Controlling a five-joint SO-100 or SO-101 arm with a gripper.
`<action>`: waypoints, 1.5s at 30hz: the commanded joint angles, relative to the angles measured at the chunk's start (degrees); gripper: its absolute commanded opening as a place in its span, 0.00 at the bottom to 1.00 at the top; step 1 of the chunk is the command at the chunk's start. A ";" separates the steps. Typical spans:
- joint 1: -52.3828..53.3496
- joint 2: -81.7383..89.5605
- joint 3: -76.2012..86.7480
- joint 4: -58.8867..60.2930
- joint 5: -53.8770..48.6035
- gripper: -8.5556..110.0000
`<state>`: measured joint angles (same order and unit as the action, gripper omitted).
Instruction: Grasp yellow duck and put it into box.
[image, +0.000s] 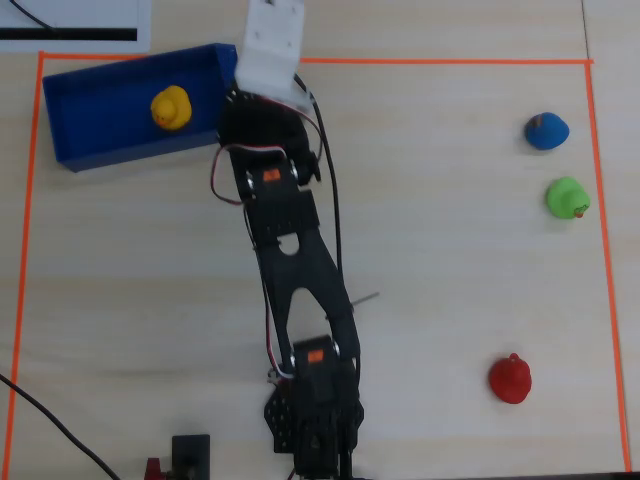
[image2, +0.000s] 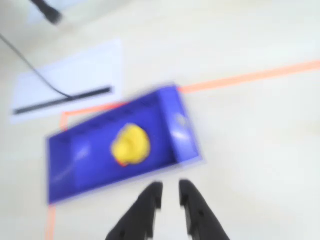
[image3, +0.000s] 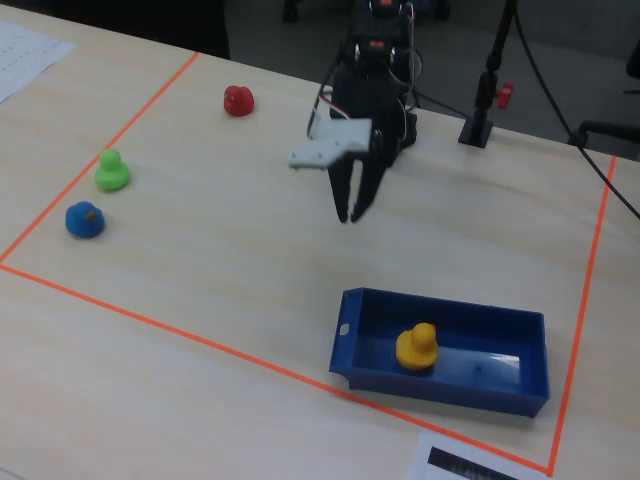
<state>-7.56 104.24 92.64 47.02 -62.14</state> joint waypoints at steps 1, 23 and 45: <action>3.34 37.62 48.08 0.70 -5.19 0.07; 1.93 84.37 84.99 25.66 -10.28 0.07; 2.37 85.43 85.61 27.95 -9.58 0.07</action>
<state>-5.27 189.67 178.42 73.83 -73.39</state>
